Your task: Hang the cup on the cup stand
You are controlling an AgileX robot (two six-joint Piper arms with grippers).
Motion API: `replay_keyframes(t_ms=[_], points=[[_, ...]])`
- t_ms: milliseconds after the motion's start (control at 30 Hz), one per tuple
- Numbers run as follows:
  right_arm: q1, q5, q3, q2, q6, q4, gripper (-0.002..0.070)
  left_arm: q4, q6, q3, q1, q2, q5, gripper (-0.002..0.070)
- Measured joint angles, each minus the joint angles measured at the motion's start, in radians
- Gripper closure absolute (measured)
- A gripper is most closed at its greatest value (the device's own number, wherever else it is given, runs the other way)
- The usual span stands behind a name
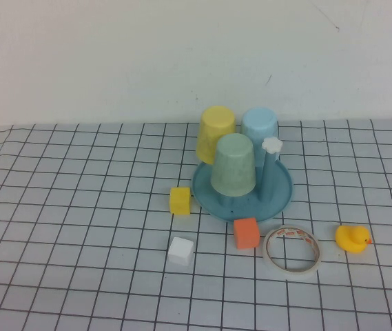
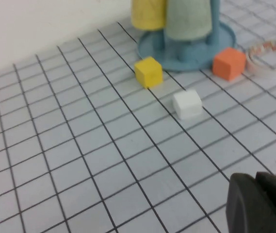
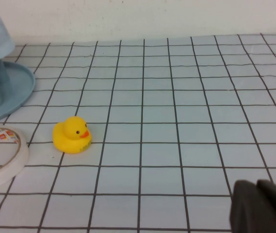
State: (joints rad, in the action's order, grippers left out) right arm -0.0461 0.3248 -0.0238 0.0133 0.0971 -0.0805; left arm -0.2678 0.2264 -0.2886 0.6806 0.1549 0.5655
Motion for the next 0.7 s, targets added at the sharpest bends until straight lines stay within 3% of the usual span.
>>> replay_keyframes(t_ms=[100,267,533,700], points=[[0.0,0.0,0.0,0.0,0.0,0.0,0.0676,0.066,-0.103,0.051,-0.055,-0.024,-0.049,0.0676],[0.001,0.0,0.0,0.0,0.0,0.0,0.0676,0.174,-0.248,0.144,-0.252,-0.089,-0.211,0.0676],[0.001,0.0,0.0,0.0,0.0,0.0,0.0676,0.275,-0.279,0.29,-0.554,-0.163,-0.42,0.0676],[0.001,0.0,0.0,0.0,0.0,0.0,0.0676,0.279,-0.284,0.308,-0.617,-0.167,-0.447,0.0676]])
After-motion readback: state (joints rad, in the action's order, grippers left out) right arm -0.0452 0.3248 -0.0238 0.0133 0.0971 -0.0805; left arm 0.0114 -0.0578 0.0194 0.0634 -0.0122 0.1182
